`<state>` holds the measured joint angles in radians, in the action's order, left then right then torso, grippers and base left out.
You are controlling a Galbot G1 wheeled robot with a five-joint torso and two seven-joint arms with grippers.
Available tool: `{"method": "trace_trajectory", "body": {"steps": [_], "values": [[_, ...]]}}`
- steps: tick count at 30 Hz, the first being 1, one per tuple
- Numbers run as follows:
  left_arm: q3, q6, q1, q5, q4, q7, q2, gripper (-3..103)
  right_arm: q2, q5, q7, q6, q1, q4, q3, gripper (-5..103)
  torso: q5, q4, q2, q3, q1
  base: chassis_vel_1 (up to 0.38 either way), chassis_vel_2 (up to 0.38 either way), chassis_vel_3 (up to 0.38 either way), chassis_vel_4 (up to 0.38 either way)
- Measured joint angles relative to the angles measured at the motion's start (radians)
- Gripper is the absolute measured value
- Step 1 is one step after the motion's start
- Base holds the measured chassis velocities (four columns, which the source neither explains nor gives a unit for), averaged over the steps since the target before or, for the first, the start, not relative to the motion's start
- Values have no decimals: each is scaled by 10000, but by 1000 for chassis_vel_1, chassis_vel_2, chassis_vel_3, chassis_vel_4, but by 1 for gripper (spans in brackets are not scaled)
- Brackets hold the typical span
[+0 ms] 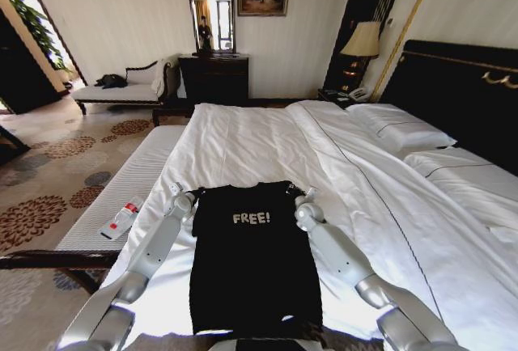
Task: Fold the clothes on the bed.
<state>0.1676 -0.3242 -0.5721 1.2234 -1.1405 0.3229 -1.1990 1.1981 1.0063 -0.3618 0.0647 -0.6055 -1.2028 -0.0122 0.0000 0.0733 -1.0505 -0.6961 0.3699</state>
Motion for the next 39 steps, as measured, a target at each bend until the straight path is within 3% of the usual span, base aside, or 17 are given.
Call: {"method": "trace_trajectory", "body": {"steps": [6,8,9,13,14,16,17,19,20,21,23,24,26,30,33,37,39], "values": [[18,21,-219,9,-347,153,69,-1,214,-163,-20,-25,-108,-27,-69,0,0,-1,0,0,1,0,0,0,0],[35,-33,-327,61,-592,240,199,8,237,-156,-29,-38,-158,-112,-59,-3,2,-2,1,0,1,0,0,0,0],[37,-87,-408,99,-759,257,307,14,223,-150,-29,-52,-192,-200,-44,1,1,-3,0,0,1,0,0,0,0],[42,-114,-566,216,-1105,267,541,19,123,-149,55,-167,-286,-426,13,5,0,-3,1,-1,1,0,0,0,0],[144,-111,-702,379,-1457,325,711,24,4,-155,106,-235,-376,-647,129,16,1,-3,0,0,1,0,0,0,0],[482,-306,-958,555,-2008,627,937,35,-185,-92,69,-271,-593,-1077,508,21,1,-2,1,0,1,0,0,0,0],[482,-306,-958,555,-2008,627,937,35,-185,-92,69,-271,-593,-1077,508,21,1,-2,1,0,1,0,0,0,0],[1101,-558,-1394,800,-2667,862,1167,45,-401,103,-51,-273,-951,-1580,1021,33,-1,0,0,1,1,0,0,0,0],[1407,-632,-1604,906,-2921,941,1261,45,-499,194,-107,-271,-1152,-1785,1274,38,-1,-1,0,1,1,0,0,0,0],[1944,-752,-2016,1054,-3358,1045,1386,57,-637,389,-204,-243,-1583,-2106,1740,43,1,-1,0,0,1,0,0,0,0],[2326,-845,-2376,1130,-3651,1150,1459,57,-709,552,-292,-219,-1888,-2344,2065,43,6,1,0,1,0,0,0,0,0],[2862,-1091,-2983,1116,-4010,1426,1565,62,-778,864,-435,-186,-2343,-2708,2525,54,0,2,0,2,-1,0,0,0,0],[3495,-1224,-3927,686,-4426,1578,1672,73,-792,1447,-658,-140,-2938,-3219,3040,60,-2,2,0,1,-2,0,0,0,0],[4888,-932,-5646,192,-5477,1326,1542,84,-651,2144,-862,-19,-3781,-4107,3629,71,-3,-4,0,1,-2,0,0,0,0],[6190,-570,-7162,151,-6926,987,1119,97,-96,2582,-1008,137,-4291,-4647,3973,86,1,-3,-1,3,-3,0,0,0,0],[7054,-38,-8377,-1,-8245,499,717,100,600,2840,-1145,199,-4541,-4853,4251,99,0,-4,-1,1,-3,0,0,0,0],[7299,162,-8641,-62,-8666,239,613,100,773,2839,-1146,204,-4605,-4859,4343,99,1,-6,-1,1,-3,0,0,0,0]]}}
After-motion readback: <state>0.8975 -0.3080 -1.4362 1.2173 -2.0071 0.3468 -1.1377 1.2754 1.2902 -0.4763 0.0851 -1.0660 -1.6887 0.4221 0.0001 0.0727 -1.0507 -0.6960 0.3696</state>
